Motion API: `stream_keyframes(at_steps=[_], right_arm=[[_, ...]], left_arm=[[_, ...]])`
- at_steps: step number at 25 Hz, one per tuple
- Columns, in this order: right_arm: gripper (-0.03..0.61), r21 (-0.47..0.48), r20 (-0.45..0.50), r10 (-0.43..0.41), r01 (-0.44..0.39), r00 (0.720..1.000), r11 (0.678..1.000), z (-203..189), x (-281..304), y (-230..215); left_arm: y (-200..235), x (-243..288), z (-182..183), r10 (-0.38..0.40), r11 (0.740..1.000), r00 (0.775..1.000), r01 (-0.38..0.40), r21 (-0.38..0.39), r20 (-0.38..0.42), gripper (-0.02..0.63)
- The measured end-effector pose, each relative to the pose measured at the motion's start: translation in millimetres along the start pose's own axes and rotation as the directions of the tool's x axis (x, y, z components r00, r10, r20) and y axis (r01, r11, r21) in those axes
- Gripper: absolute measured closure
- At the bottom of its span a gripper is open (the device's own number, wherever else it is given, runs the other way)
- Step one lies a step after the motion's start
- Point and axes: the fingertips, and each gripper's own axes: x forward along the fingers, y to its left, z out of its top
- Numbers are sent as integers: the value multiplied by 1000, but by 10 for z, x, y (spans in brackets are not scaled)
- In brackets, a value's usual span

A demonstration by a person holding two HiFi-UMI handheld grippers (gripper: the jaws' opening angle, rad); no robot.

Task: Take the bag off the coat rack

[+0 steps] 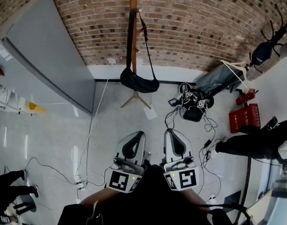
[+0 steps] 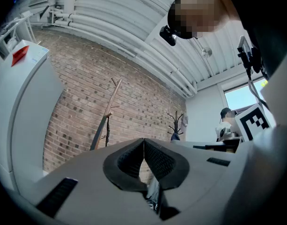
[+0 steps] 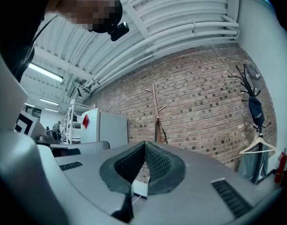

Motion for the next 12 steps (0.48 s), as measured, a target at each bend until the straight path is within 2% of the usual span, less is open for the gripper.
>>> stream_keyframes(at_steps=[12], right_arm=[[560, 7, 2, 19, -19, 1000, 1000, 11, 37, 4]], left_arm=[[22, 18, 44, 22, 999, 1000, -22, 23, 9, 595]])
